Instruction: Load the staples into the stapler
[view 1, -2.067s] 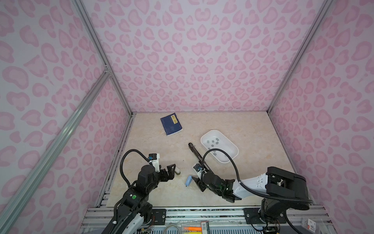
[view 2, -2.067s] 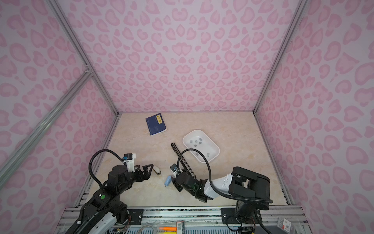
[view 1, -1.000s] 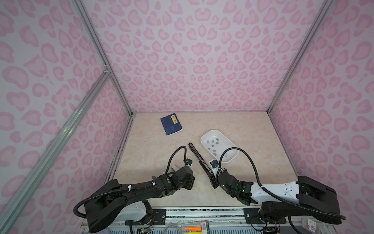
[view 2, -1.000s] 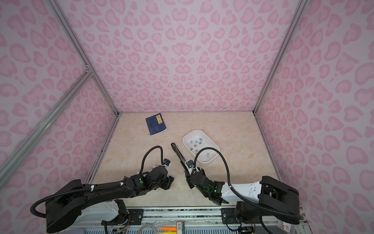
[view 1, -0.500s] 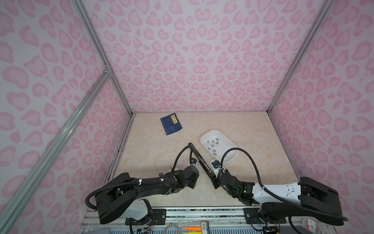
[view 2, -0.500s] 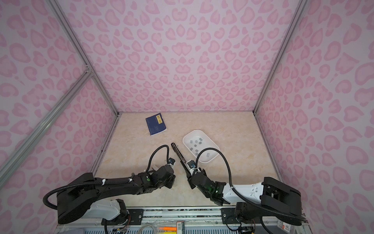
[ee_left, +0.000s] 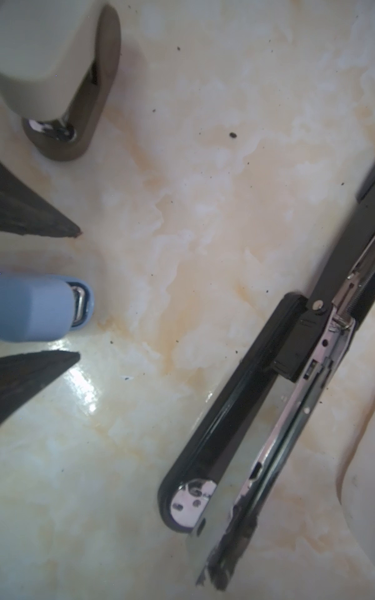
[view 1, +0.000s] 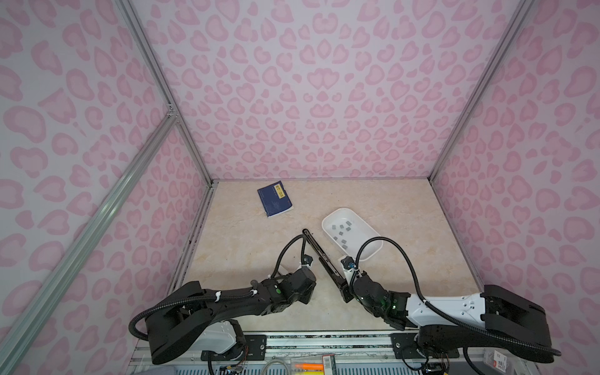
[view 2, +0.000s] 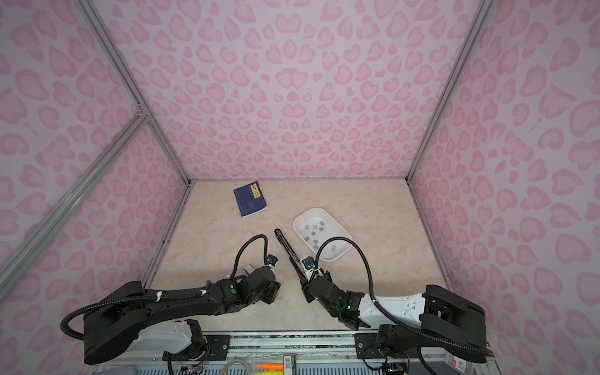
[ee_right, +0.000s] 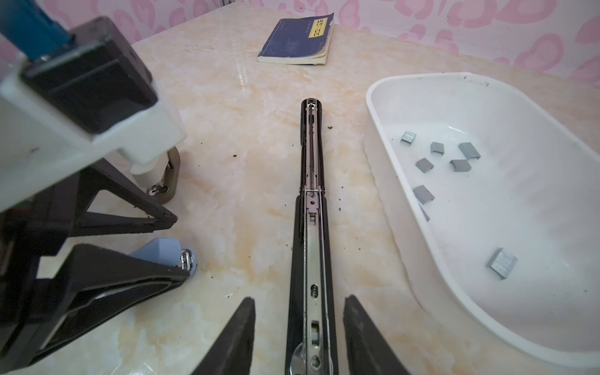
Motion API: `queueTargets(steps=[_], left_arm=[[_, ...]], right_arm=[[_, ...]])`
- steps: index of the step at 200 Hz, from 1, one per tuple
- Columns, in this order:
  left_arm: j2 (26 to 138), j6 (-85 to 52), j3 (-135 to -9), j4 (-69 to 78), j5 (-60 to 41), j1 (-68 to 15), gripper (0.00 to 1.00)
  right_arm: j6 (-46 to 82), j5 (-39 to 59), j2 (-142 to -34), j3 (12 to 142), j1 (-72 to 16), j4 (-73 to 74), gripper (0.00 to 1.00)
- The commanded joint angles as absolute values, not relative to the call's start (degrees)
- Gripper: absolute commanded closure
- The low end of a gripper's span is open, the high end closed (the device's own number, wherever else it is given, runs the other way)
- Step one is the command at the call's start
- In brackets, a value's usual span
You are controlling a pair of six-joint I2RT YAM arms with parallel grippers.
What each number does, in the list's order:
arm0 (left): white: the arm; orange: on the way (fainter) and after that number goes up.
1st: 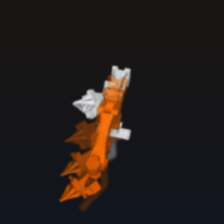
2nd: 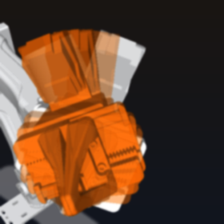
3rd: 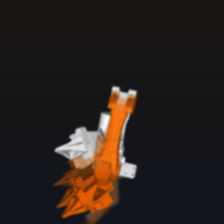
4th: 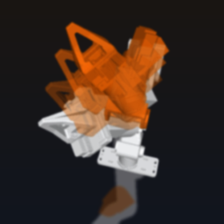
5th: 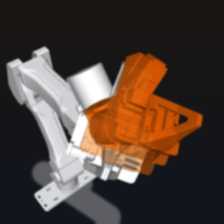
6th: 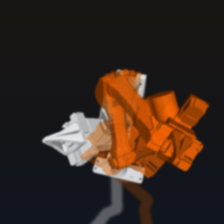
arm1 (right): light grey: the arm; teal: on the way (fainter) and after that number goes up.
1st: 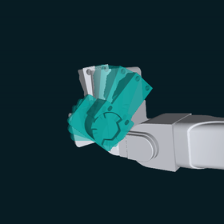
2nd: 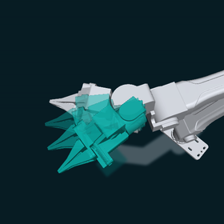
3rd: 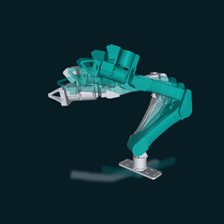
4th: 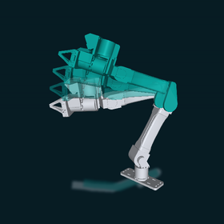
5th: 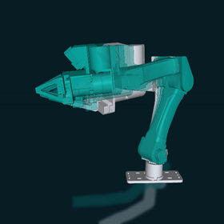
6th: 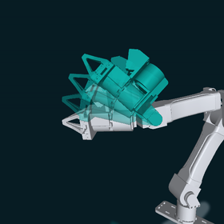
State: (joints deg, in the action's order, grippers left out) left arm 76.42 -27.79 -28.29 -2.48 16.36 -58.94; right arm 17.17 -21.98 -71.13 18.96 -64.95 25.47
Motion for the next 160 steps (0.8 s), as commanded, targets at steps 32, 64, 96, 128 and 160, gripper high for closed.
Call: queueTargets(steps=[32, 64, 96, 128, 160], left_arm=[[76.56, -27.69, -27.91, -2.39, 16.67, -58.91, 0.48], [75.60, -27.69, -27.05, -2.15, 16.30, -58.95, 0.48], [74.47, -27.42, -26.26, -1.47, 15.92, -58.97, 0.56], [72.07, -26.59, -26.42, -1.68, 15.78, -58.93, 0.72], [68.91, -24.35, -27.66, -2.74, 15.19, -58.93, 0.81]], right_arm=[[17.68, -21.62, -71.78, 18.95, -64.87, 26.72, 0.55], [17.74, -21.53, -71.59, 18.90, -64.75, 26.61, 0.55], [17.84, -21.34, -71.45, 18.93, -64.62, 26.74, 0.55], [18.05, -20.55, -71.66, 19.30, -64.61, 26.85, 0.56], [18.52, -18.66, -71.46, 19.68, -64.67, 27.59, 0.56]])
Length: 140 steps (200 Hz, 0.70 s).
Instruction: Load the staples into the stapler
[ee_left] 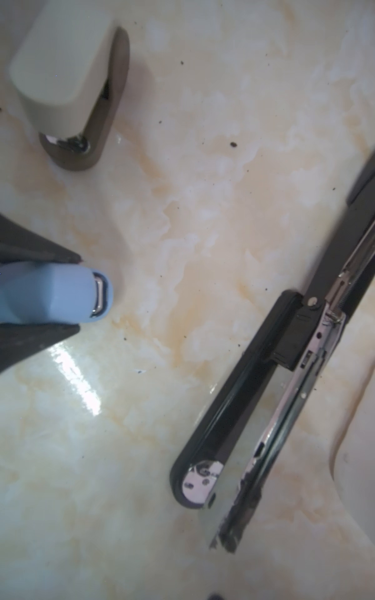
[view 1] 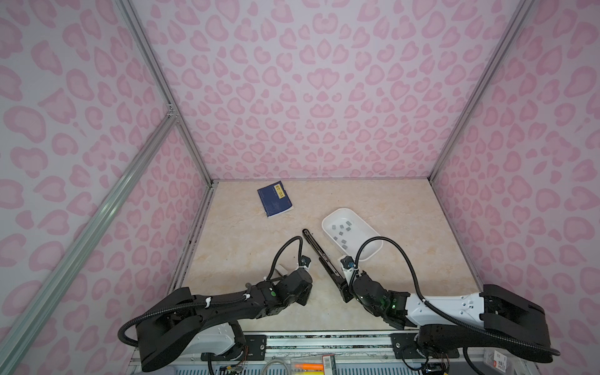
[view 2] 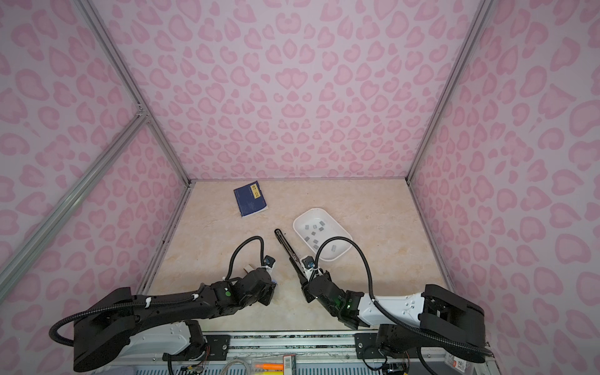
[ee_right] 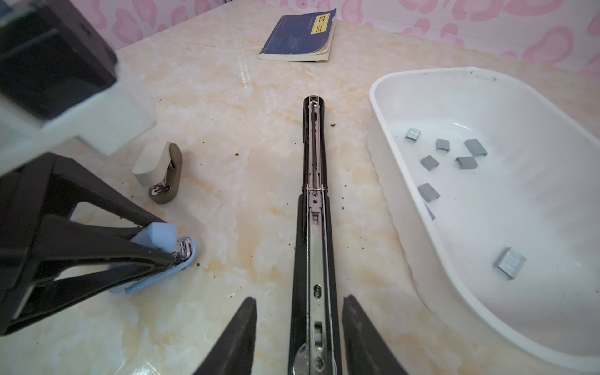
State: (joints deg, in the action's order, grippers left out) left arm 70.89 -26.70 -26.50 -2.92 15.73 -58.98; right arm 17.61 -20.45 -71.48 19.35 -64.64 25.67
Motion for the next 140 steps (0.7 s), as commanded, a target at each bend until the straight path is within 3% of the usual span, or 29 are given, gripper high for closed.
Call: queueTargets(steps=[1, 84, 140], left_arm=[[68.82, -24.26, -27.76, -2.78, 15.11, -58.95, 0.81], [66.09, -12.62, -31.26, -0.79, 7.39, -61.89, 0.97], [63.92, -11.51, -31.70, -0.36, 9.31, -62.67, 0.97]], right_arm=[[18.53, -18.56, -71.41, 19.69, -64.68, 27.55, 0.56], [21.47, -8.41, -73.18, 21.94, -64.41, 31.75, 0.58], [22.87, -7.98, -75.60, 21.62, -63.90, 33.23, 0.60]])
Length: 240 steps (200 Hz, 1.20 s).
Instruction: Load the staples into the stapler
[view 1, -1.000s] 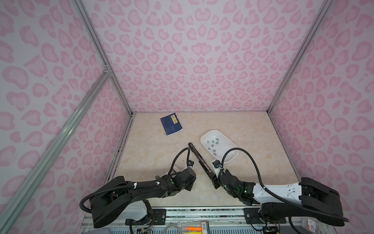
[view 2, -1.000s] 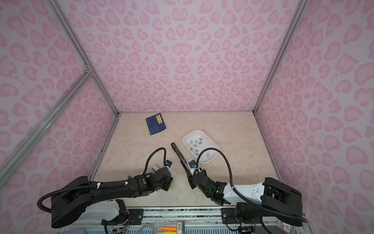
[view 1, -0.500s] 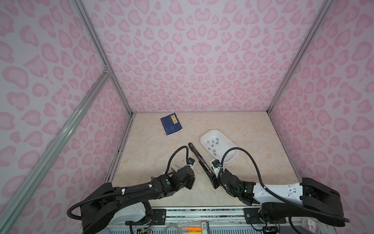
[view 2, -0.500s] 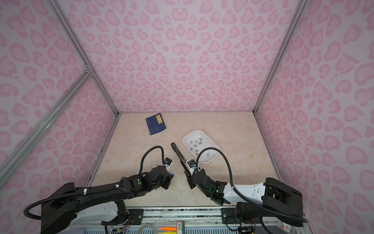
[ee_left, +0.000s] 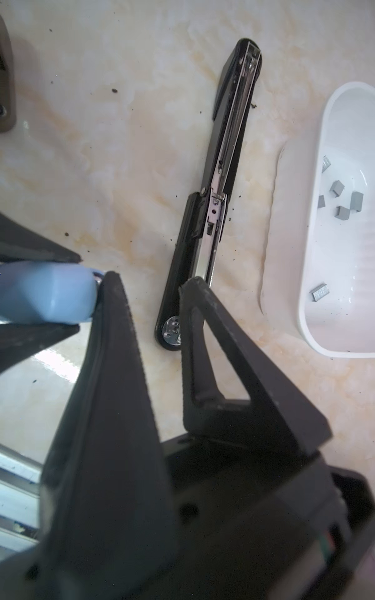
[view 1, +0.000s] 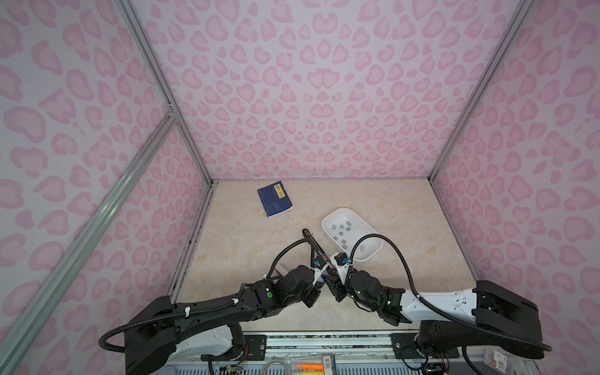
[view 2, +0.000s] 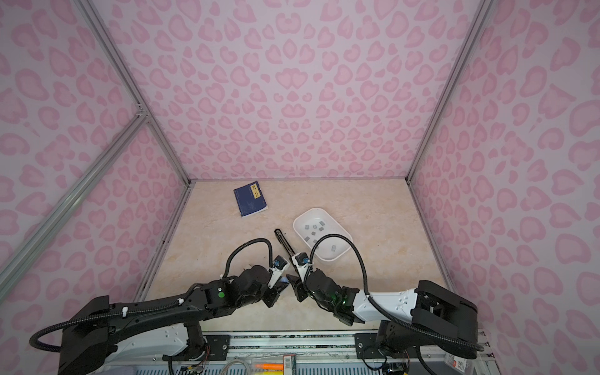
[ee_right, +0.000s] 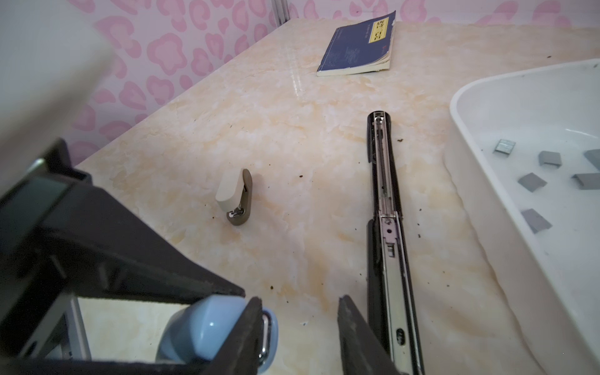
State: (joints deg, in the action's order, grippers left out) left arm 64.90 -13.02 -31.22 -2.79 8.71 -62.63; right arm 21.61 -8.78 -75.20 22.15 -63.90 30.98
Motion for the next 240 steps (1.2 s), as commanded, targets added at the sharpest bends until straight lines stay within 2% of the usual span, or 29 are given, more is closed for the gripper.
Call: queueTargets(steps=[1, 115, 182, 187, 193, 200, 240], left_arm=[[63.91, -11.51, -31.67, -0.40, 9.36, -62.67, 0.97], [54.98, -11.85, -31.04, 0.60, 10.48, -62.65, 0.97], [51.45, -11.38, -29.86, 1.04, 13.39, -62.62, 0.97], [51.58, -10.99, -29.85, 0.86, 13.42, -62.64, 0.97], [51.66, -10.63, -29.82, 0.68, 13.53, -62.65, 0.97], [51.72, -10.11, -29.77, 0.69, 13.47, -62.62, 0.96], [50.23, -2.35, -28.46, 2.47, 13.76, -62.60, 0.96]], right_arm=[[22.91, -7.99, -75.64, 21.67, -63.90, 33.22, 0.60], [24.50, -8.40, -78.84, 20.44, -63.97, 36.44, 0.65], [21.49, -9.10, -73.64, 17.15, -63.69, 38.07, 0.64], [20.95, -9.14, -72.61, 16.73, -63.55, 37.91, 0.67], [19.72, -8.84, -70.66, 16.02, -63.11, 37.45, 0.77], [18.58, -8.70, -68.47, 15.51, -62.66, 36.49, 0.83], [10.66, -4.23, -59.35, 14.93, -62.32, 33.36, 0.90]])
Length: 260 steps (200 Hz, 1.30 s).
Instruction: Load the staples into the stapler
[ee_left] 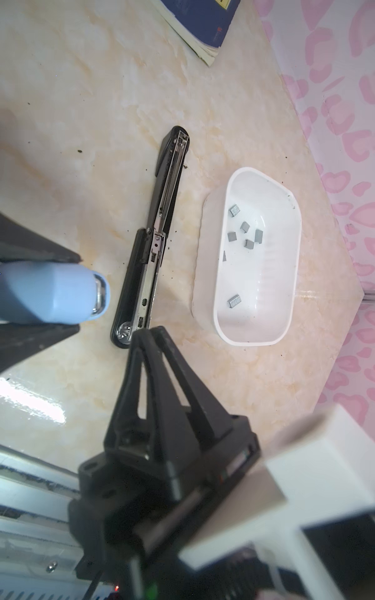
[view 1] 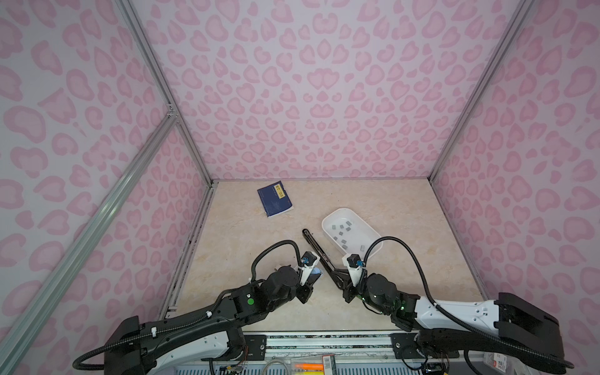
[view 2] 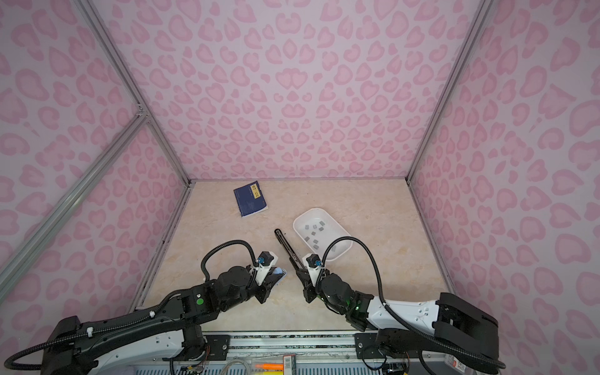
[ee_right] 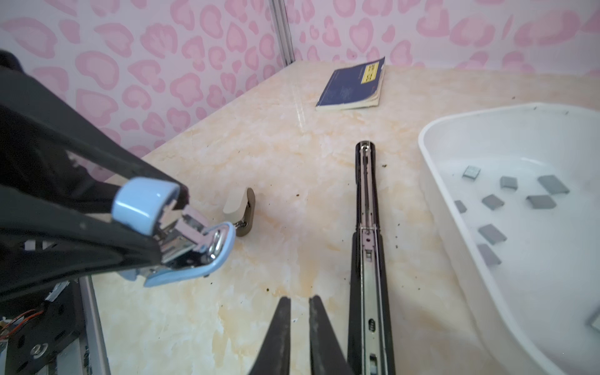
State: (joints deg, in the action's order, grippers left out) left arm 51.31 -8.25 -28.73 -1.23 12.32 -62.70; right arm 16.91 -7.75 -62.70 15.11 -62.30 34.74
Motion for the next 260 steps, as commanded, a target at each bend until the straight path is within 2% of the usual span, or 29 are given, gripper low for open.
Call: queueTargets(steps=[1, 16, 43, 93, 127, 189, 260], left_arm=[[50.25, -2.23, -28.43, 2.42, 13.87, -62.59, 0.96], [50.10, -0.25, -29.59, 0.55, 14.43, -62.58, 0.96], [50.06, 1.88, -30.77, -0.05, 10.15, -62.49, 0.96], [52.40, 3.30, -31.28, 1.40, 3.11, -62.49, 0.96], [51.58, 2.99, -31.92, 1.48, 3.69, -62.49, 0.96], [45.92, 2.20, -30.34, 4.79, 4.03, -62.47, 0.96], [40.81, -0.08, -26.16, 12.65, 9.57, -62.48, 0.96]], right_arm=[[10.52, -4.05, -59.16, 14.89, -62.31, 33.33, 0.90], [9.10, -2.45, -56.46, 14.36, -62.31, 34.16, 0.90], [7.57, 1.11, -54.96, 14.67, -62.33, 36.34, 1.00], [7.42, 3.93, -62.13, 17.75, -62.31, 39.06, 1.00], [8.32, 2.59, -66.48, 18.11, -62.27, 40.20, 1.00], [11.10, 6.23, -70.26, 17.42, -62.41, 44.82, 1.00], [12.72, 8.02, -72.63, 17.01, -64.95, 51.25, 1.00]])
